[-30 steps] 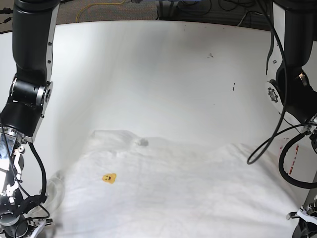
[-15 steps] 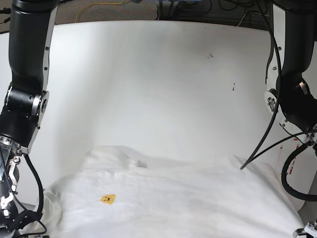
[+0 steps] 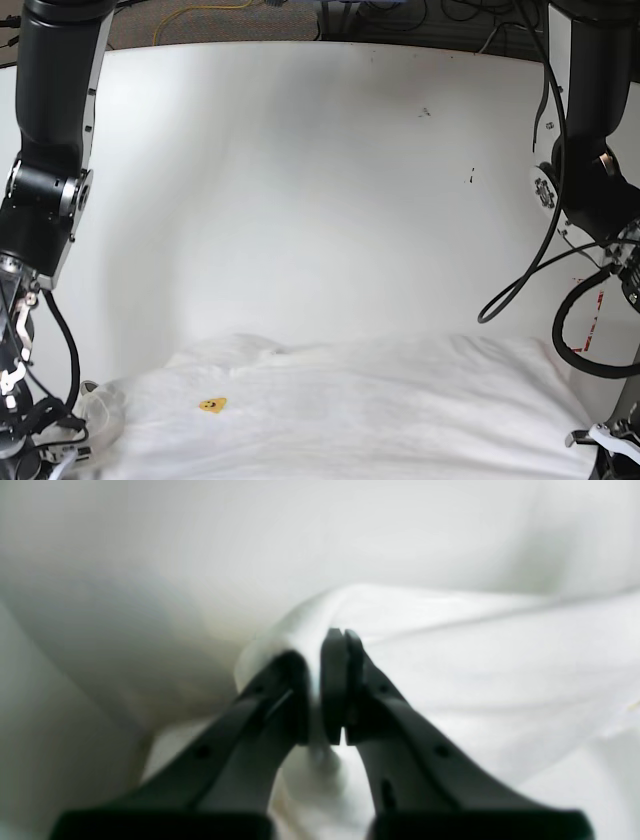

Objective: Fold the T-shirt properly
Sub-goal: 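Lift the hem with both grippers and carry it over the shirt toward the collar, then lower the folded hem onto the collar edge with both grippers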

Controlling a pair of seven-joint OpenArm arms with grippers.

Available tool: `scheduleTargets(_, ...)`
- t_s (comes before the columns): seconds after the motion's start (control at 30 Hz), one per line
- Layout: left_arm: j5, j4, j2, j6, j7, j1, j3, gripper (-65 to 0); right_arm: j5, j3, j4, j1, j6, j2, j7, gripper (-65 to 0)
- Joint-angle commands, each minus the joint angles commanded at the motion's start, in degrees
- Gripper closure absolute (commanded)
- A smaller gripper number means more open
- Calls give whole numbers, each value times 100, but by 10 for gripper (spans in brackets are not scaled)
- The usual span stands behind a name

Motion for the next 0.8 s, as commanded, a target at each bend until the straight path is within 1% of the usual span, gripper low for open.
scheduleTargets(0.2, -9, 448, 0, 0, 0, 967, -9, 0, 0, 378, 589, -1231, 0, -35, 0, 0)
scheduleTargets(0.33, -18, 598, 0, -26, 0, 1609, -123, 0, -9, 747, 923, -2022, 0, -299, 0, 0)
scheduleTargets(0.37, -26, 615, 0, -141, 0, 1908, -229, 0, -18, 905, 1046, -2347, 0, -396, 0, 0)
scheduleTargets(0.4, -26, 642, 0, -211, 0, 2013, -273, 0, -18, 967, 1099, -2479, 0, -431, 0, 0)
scheduleTargets(0.47, -158, 668, 0, -448, 0, 2453, -422, 0, -9, 1134, 1231, -2910, 0, -545, 26, 0)
scheduleTargets(0.5, -220, 677, 0, -492, 0, 2585, -475, 0, -9, 1178, 1266, -3033, 9, -571, 26, 0)
scheduleTargets(0.63, -607, 686, 0, -510, 0, 3349, -730, 0, -9, 1371, 1327, -3675, 9, -738, 88, 0)
scheduleTargets(0.8, -993, 686, -26, -510, 0, 4237, -993, 0, -9, 1662, 1354, -4440, 9, -923, 352, 0)
